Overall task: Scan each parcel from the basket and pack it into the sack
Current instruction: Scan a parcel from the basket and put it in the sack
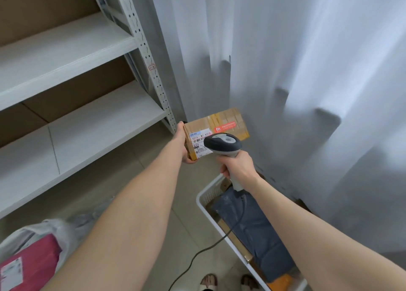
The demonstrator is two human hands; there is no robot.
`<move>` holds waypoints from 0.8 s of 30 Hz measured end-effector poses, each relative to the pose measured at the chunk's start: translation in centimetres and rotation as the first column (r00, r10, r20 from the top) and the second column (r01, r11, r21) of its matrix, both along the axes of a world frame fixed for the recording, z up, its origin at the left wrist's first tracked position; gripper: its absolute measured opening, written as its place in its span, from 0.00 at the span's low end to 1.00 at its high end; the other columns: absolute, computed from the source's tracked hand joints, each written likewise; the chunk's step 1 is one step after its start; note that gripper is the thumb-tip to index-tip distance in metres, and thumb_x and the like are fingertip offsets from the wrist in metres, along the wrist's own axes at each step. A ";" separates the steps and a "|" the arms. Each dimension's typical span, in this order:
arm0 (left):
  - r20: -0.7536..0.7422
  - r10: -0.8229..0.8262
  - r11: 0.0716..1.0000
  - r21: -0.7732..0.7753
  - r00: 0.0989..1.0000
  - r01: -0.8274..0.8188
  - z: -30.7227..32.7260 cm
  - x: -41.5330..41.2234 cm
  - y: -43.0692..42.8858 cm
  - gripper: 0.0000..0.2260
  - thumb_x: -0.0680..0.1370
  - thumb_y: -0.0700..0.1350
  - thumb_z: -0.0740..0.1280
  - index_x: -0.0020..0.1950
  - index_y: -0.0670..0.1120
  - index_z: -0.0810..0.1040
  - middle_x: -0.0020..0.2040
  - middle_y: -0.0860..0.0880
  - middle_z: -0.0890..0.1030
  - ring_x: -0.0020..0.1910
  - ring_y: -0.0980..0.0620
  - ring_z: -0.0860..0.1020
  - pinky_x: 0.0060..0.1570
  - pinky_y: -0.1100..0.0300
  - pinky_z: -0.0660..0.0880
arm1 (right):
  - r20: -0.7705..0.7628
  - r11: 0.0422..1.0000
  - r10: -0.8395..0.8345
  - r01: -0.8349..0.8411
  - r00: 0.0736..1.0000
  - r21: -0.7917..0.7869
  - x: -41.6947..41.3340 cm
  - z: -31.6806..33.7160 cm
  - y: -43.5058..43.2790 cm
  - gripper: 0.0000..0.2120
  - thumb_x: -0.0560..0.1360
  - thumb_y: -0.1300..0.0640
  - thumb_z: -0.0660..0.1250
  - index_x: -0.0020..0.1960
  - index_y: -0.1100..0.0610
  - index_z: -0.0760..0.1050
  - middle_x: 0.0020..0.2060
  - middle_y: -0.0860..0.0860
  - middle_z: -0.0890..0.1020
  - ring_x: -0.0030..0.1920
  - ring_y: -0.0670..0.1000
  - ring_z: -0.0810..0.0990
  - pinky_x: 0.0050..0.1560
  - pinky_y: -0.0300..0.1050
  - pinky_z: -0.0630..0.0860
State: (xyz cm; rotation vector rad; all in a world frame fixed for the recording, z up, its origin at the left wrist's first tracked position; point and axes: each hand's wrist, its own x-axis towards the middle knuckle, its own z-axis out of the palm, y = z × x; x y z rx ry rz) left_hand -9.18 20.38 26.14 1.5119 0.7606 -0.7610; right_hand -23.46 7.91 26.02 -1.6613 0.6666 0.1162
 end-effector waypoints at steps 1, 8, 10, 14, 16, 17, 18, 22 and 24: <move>0.005 -0.014 1.000 -0.001 1.000 0.014 0.2 0.2 0.4 0.30 0.73 0.71 0.56 0.41 0.44 0.76 0.28 0.38 0.81 0.41 0.43 0.79 0.55 0.47 0.74 | 0.003 1.000 -0.009 0.009 1.000 -0.008 0.1 0.4 0.5 0.10 0.71 0.61 0.67 0.32 0.61 0.77 0.22 0.50 0.79 0.21 0.44 0.74 0.29 0.38 0.73; 0.059 -0.069 0.997 -0.037 0.996 0.071 1.0 1.4 2.1 0.32 0.74 0.71 0.52 0.42 0.44 0.78 0.30 0.40 0.82 0.43 0.42 0.79 0.56 0.45 0.73 | 0.002 0.996 -0.065 0.065 0.998 -0.061 0.1 2.0 2.7 0.09 0.71 0.60 0.67 0.33 0.61 0.77 0.22 0.49 0.79 0.23 0.45 0.76 0.31 0.39 0.75; 0.072 -0.070 0.996 -0.045 0.995 0.073 1.0 1.7 2.4 0.32 0.73 0.72 0.53 0.42 0.44 0.78 0.33 0.42 0.83 0.43 0.42 0.79 0.54 0.46 0.73 | -0.002 0.994 -0.073 0.073 0.997 -0.081 0.1 2.3 3.1 0.09 0.71 0.60 0.67 0.33 0.61 0.77 0.23 0.49 0.79 0.24 0.45 0.77 0.33 0.40 0.76; 0.090 -0.075 0.995 -0.053 0.993 0.080 1.1 2.4 2.7 0.31 0.73 0.72 0.54 0.42 0.44 0.78 0.30 0.41 0.82 0.43 0.41 0.79 0.50 0.44 0.73 | -0.016 0.991 -0.094 0.092 0.995 -0.099 0.3 2.9 3.9 0.09 0.71 0.59 0.68 0.34 0.61 0.78 0.23 0.49 0.79 0.23 0.45 0.76 0.34 0.41 0.75; 0.087 -0.074 0.995 -0.059 0.993 0.079 0.9 2.8 2.9 0.31 0.73 0.71 0.55 0.42 0.44 0.78 0.33 0.42 0.83 0.42 0.41 0.79 0.47 0.44 0.74 | -0.008 0.988 -0.116 0.115 0.993 -0.100 0.4 3.0 4.3 0.08 0.71 0.59 0.67 0.34 0.61 0.77 0.23 0.49 0.79 0.23 0.45 0.76 0.34 0.41 0.74; 0.087 -0.077 0.994 -0.064 0.993 0.083 0.9 3.0 3.0 0.31 0.73 0.71 0.54 0.43 0.44 0.78 0.34 0.42 0.83 0.42 0.41 0.79 0.44 0.45 0.75 | -0.003 0.987 -0.125 0.124 0.992 -0.102 0.4 3.1 4.6 0.08 0.71 0.59 0.67 0.34 0.61 0.77 0.23 0.49 0.79 0.23 0.45 0.76 0.35 0.41 0.75; 0.087 -0.081 0.994 -0.069 0.993 0.087 0.8 3.1 3.1 0.31 0.73 0.71 0.54 0.43 0.44 0.78 0.35 0.42 0.83 0.42 0.41 0.79 0.42 0.46 0.75 | -0.002 0.986 -0.130 0.129 0.992 -0.104 0.4 3.1 4.8 0.08 0.71 0.59 0.67 0.34 0.61 0.77 0.23 0.49 0.79 0.23 0.45 0.77 0.34 0.41 0.75; 0.083 -0.085 0.992 -0.086 0.993 0.092 0.5 3.9 3.5 0.32 0.72 0.72 0.54 0.44 0.45 0.78 0.32 0.41 0.83 0.42 0.40 0.79 0.39 0.45 0.74 | 0.008 0.985 -0.142 0.142 0.990 -0.103 0.4 3.2 5.4 0.07 0.70 0.60 0.68 0.34 0.60 0.77 0.23 0.49 0.79 0.24 0.45 0.77 0.32 0.39 0.75; 0.076 -0.091 0.990 -0.097 0.993 0.098 0.3 4.3 3.7 0.32 0.72 0.73 0.53 0.45 0.45 0.78 0.33 0.40 0.83 0.43 0.39 0.79 0.37 0.44 0.75 | 0.018 0.984 -0.142 0.144 0.990 -0.106 0.4 3.2 5.5 0.06 0.70 0.60 0.68 0.35 0.60 0.78 0.24 0.49 0.80 0.24 0.45 0.77 0.32 0.40 0.76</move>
